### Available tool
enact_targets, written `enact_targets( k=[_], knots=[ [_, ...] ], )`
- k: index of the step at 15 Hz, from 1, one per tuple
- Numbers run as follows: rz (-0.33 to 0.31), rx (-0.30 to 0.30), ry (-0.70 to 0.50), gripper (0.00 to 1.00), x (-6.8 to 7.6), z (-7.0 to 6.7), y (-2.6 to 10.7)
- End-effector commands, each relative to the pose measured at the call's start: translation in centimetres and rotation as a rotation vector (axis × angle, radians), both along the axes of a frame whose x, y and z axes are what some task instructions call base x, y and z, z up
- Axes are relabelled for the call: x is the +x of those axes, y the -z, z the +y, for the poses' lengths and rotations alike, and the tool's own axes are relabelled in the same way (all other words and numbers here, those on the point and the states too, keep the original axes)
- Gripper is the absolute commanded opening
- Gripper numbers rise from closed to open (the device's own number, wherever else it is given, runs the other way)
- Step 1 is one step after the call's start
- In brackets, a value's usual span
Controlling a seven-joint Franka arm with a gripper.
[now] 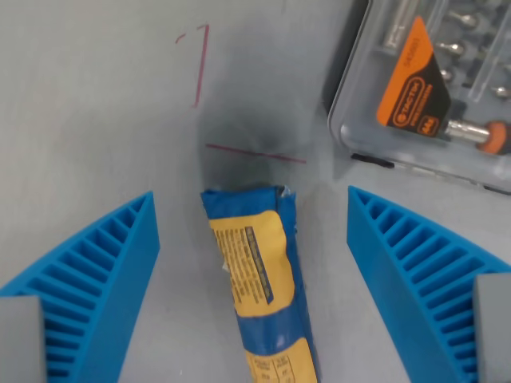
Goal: Pick up the blue bag
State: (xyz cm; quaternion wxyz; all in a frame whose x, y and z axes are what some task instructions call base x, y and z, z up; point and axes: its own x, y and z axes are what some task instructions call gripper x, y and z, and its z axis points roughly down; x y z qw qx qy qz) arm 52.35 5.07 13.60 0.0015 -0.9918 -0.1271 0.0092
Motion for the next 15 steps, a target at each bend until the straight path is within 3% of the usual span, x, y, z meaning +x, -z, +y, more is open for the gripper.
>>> enact_targets(
  k=[1, 15],
  knots=[
    [-0.026, 0.01, -0.017, 0.0, -0.9, 0.0, -1.3],
    [-0.026, 0.01, -0.017, 0.0, -1.0, 0.0, -3.7]
  ],
)
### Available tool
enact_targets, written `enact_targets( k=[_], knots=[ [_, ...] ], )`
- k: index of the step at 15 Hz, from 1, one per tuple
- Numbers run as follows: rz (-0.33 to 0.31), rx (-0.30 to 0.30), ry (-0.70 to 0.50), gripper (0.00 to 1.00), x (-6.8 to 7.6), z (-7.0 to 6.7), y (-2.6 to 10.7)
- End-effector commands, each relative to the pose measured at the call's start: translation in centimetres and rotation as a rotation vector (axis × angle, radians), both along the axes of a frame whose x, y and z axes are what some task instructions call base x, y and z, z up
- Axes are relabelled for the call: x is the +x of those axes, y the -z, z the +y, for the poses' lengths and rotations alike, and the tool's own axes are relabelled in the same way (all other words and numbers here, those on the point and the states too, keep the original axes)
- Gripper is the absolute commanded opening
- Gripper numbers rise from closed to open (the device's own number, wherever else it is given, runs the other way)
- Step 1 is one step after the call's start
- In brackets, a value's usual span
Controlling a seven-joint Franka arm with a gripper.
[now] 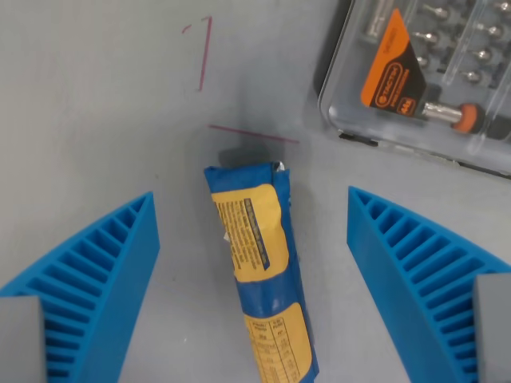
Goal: Pick up the blue bag
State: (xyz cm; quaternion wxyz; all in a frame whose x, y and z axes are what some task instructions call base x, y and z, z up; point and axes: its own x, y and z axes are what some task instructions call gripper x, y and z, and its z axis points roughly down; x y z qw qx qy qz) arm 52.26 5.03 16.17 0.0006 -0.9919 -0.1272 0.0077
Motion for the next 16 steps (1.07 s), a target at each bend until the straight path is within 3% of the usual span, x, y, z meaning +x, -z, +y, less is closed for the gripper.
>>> enact_targets(
  k=[1, 16],
  knots=[
    [-0.022, 0.011, -0.016, 0.0, -0.9, 0.0, -1.3],
    [-0.022, 0.011, -0.016, 0.0, -0.9, 0.0, -3.8]
  ],
)
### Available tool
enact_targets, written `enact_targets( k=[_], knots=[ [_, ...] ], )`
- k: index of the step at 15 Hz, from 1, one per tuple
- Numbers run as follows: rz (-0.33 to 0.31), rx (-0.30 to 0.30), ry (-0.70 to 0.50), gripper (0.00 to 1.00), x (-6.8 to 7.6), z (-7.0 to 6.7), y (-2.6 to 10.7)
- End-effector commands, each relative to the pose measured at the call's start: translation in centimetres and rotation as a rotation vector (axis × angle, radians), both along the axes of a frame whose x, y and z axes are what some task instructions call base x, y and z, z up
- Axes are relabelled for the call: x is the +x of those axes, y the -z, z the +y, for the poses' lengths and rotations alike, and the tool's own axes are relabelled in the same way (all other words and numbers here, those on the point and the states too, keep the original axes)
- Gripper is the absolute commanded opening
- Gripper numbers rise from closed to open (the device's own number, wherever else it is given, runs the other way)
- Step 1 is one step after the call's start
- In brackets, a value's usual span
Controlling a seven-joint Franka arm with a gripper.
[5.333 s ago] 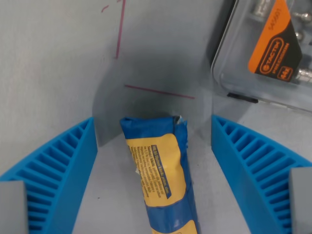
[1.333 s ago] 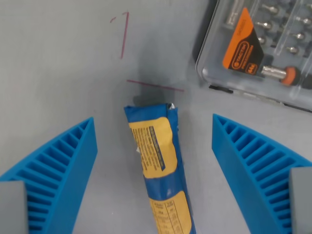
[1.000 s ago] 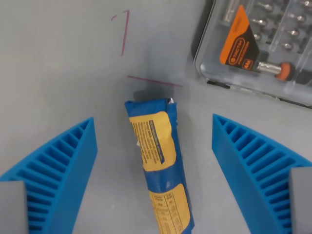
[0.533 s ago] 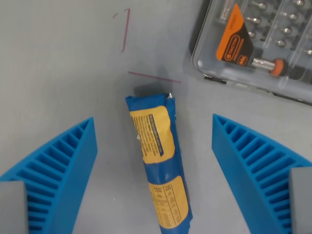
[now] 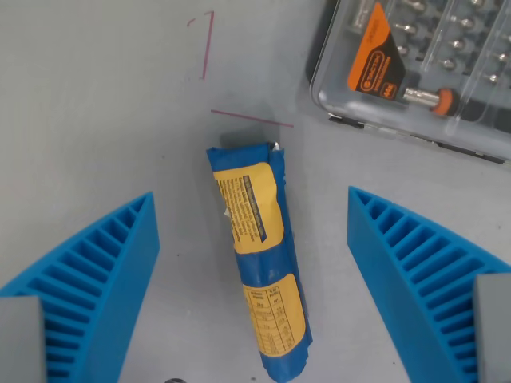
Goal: Pick up the blue bag
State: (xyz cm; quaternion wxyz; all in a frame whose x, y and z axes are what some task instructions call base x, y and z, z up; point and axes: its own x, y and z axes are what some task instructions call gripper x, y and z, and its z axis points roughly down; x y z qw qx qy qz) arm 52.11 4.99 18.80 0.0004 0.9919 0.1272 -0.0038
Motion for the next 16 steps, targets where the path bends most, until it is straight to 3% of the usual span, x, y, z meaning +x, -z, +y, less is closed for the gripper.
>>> enact_targets(
  k=[1, 16],
  knots=[
    [-0.014, 0.012, -0.016, 1.0, -0.78, 0.05, -1.3],
    [-0.014, 0.012, -0.017, 1.0, -0.78, 0.05, -1.29]
  ],
)
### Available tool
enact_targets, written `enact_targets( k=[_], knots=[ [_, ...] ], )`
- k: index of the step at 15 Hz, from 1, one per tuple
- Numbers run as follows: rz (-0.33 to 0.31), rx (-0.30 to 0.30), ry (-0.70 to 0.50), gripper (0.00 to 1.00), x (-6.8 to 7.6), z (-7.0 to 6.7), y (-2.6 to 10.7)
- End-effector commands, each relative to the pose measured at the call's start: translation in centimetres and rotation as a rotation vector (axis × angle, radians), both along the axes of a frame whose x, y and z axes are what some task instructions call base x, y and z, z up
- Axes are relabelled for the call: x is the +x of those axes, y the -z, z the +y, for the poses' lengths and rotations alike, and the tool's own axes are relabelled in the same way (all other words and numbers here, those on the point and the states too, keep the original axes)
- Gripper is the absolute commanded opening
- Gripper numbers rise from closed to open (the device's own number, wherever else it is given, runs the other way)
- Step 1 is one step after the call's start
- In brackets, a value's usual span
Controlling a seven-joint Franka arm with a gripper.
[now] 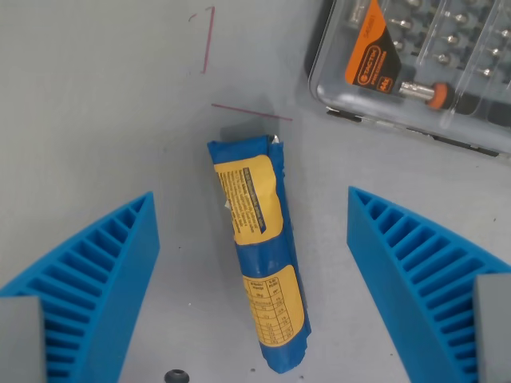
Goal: Pick up the blue bag
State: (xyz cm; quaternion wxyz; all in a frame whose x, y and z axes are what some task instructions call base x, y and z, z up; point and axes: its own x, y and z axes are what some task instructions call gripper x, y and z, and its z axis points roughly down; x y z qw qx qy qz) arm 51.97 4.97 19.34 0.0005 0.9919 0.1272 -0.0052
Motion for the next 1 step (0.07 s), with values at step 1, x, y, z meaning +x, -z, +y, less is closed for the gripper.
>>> enact_targets(
  k=[1],
  knots=[
    [-0.017, 0.013, -0.017, 1.0, -0.64, 0.07, -0.75]
  ],
)
